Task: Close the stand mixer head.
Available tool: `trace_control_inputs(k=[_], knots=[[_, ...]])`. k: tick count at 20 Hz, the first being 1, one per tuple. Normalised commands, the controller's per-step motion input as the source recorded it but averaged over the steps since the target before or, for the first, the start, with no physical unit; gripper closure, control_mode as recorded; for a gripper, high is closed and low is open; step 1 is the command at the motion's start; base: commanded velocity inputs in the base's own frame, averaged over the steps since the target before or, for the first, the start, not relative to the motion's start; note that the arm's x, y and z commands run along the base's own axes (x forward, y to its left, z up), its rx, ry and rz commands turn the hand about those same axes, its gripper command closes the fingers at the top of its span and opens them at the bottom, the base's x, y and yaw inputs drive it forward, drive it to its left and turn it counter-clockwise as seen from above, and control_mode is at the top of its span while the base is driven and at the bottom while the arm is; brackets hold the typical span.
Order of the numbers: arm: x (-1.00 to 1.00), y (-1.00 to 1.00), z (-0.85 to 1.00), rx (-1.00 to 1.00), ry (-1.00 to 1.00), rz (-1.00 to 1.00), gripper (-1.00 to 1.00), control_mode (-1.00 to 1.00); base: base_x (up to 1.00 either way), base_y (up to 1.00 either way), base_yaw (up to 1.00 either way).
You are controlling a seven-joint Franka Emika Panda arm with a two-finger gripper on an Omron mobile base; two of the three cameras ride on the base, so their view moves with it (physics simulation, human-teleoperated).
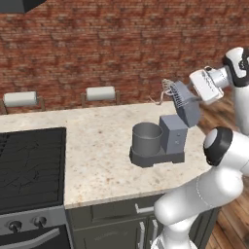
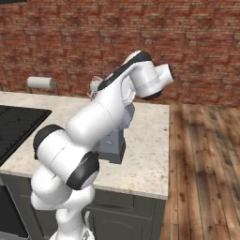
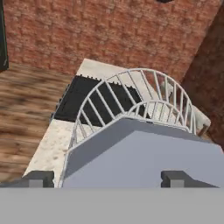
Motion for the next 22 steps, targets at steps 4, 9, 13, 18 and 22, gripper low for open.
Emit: trace_control_inputs(k=[4,9,13,18,22], knots=[[0.99,1.00,-1.00,-0.05,-0.05,0.38,-1.00,-1.00,0.00,0.00,0.00],[0.79,1.00,-1.00,-0.14,-0.10,0.27,-1.00,-1.00,0.00,0.00,0.00],[0.57,1.00,-0.99,-0.26,-0.18,0.14,-1.00,-1.00,0.00,0.00,0.00],[0.15,1.00,-0.30,-0.41,-0.36,0.02,-1.00,-1.00,0.00,0.00,0.00],[-0.05,1.00,0.00,-0.37,-0.44,-0.14,-1.00,-1.00,0.00,0.00,0.00]])
